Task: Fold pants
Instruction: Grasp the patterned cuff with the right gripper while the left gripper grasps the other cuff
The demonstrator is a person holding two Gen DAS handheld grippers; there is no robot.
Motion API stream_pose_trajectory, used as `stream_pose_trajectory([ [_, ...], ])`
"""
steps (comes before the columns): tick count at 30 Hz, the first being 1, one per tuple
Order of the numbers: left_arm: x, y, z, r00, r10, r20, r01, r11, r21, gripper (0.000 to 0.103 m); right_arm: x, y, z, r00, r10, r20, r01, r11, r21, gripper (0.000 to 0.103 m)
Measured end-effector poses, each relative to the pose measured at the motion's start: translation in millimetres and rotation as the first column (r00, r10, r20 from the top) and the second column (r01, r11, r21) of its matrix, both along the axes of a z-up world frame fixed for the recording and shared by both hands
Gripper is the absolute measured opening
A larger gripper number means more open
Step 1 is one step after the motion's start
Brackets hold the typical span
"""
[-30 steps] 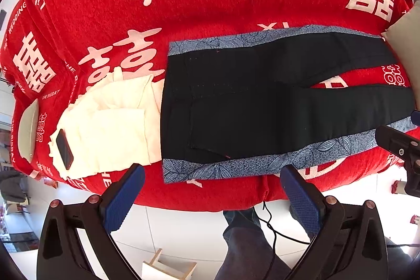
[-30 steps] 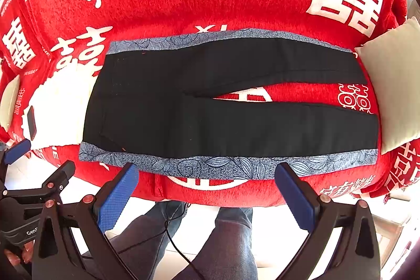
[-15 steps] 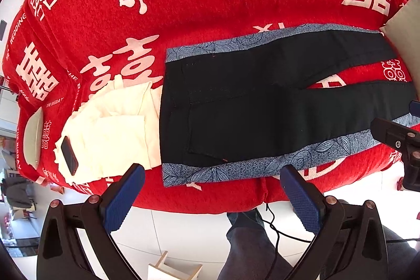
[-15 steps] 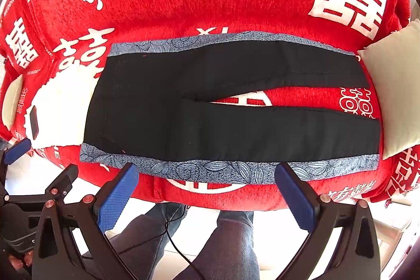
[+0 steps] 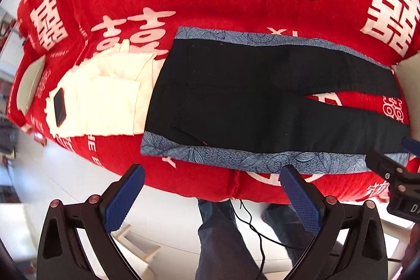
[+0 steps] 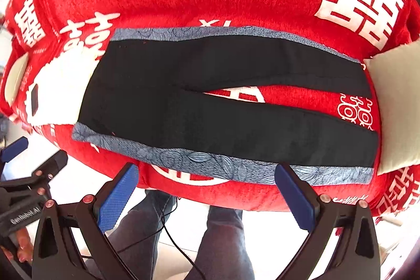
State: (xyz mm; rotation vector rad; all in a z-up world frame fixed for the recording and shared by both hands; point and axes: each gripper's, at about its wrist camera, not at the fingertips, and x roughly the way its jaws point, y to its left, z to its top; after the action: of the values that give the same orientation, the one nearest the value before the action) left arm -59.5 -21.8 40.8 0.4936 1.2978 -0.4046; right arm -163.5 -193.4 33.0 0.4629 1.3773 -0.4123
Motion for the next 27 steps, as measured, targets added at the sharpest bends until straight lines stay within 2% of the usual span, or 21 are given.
stream_pose_trajectory([
  [4, -4.7, 3.1, -5.7, 1.000, 0.017, -0.019, -0.017, 1.000, -0.010, 0.103, -4.0, -0.5, -9.2, 1.000, 0.007, -0.024, -0.007, 1.000, -0.002, 0.103],
  [9, 4.5, 6.3, -26.7, 0.999, -0.036, -0.035, 0.035, 0.999, -0.028, 0.103, -3.7, 3.4, -25.9, 0.999, -0.030, -0.034, 0.029, 0.999, -0.013, 0.103],
  [11, 11.6, 9.6, -38.8, 0.998, -0.055, -0.044, 0.054, 0.998, -0.044, 0.103, -6.1, 4.9, -33.8, 0.997, -0.074, -0.004, 0.074, 0.997, 0.018, 0.103],
  [14, 28.1, 22.0, -64.1, 0.997, -0.056, -0.059, 0.050, 0.994, -0.098, 0.103, -11.6, 6.2, -51.5, 0.984, -0.158, 0.082, 0.145, 0.979, 0.145, 0.103],
  [15, 33.7, 26.8, -73.9, 0.996, -0.048, -0.077, 0.039, 0.992, -0.119, 0.103, -15.0, 5.7, -60.5, 0.974, -0.197, 0.108, 0.171, 0.963, 0.209, 0.103],
  [17, 44.7, 38.3, -95.2, 0.992, -0.026, -0.124, 0.005, 0.987, -0.162, 0.103, -25.3, 5.5, -85.6, 0.939, -0.308, 0.155, 0.236, 0.901, 0.364, 0.103],
  [18, 49.8, 45.5, -107.7, 0.989, -0.009, -0.149, -0.019, 0.982, -0.188, 0.103, -31.7, 6.1, -102.6, 0.914, -0.368, 0.173, 0.263, 0.859, 0.440, 0.100],
  [20, 58.9, 58.0, -133.5, 0.978, 0.020, -0.206, -0.067, 0.972, -0.227, 0.103, -37.9, 11.3, -130.0, 0.888, -0.426, 0.170, 0.288, 0.806, 0.516, 0.084],
  [21, 61.2, 62.3, -143.5, 0.974, 0.029, -0.225, -0.084, 0.967, -0.241, 0.101, -41.5, 14.6, -150.1, 0.875, -0.456, 0.160, 0.298, 0.770, 0.564, 0.072],
  [22, 63.7, 67.9, -154.9, 0.969, 0.040, -0.246, -0.105, 0.960, -0.260, 0.098, -43.5, 18.4, -163.0, 0.869, -0.471, 0.155, 0.298, 0.746, 0.595, 0.067],
  [24, 65.3, 74.9, -170.3, 0.958, 0.046, -0.284, -0.132, 0.948, -0.290, 0.095, -46.0, 25.6, -193.3, 0.858, -0.493, 0.146, 0.286, 0.693, 0.661, 0.066],
  [27, 62.2, 81.9, -190.0, 0.947, 0.036, -0.318, -0.142, 0.938, -0.316, 0.095, -49.9, 36.9, -226.7, 0.842, -0.511, 0.170, 0.265, 0.668, 0.695, 0.066],
])
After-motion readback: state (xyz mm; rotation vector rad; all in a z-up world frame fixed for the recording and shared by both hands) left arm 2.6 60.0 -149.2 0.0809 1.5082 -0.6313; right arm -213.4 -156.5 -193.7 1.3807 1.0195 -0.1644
